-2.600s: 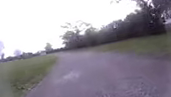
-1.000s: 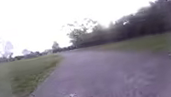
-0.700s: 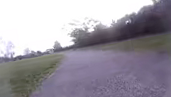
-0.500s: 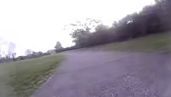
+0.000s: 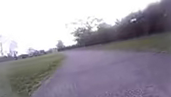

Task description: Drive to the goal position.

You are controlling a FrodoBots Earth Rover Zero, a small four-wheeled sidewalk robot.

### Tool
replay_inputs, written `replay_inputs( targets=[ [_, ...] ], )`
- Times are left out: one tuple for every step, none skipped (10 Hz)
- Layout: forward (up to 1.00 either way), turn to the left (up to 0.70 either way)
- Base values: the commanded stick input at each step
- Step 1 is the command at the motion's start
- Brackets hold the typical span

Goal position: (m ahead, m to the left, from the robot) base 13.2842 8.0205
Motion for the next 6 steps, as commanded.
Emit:
replay_inputs(
  targets=[
    [0.85,-0.34],
    [0.85,-0.31],
    [0.85,-0.27],
    [0.85,-0.22],
    [0.85,-0.18],
    [0.85,-0.14]
  ],
)
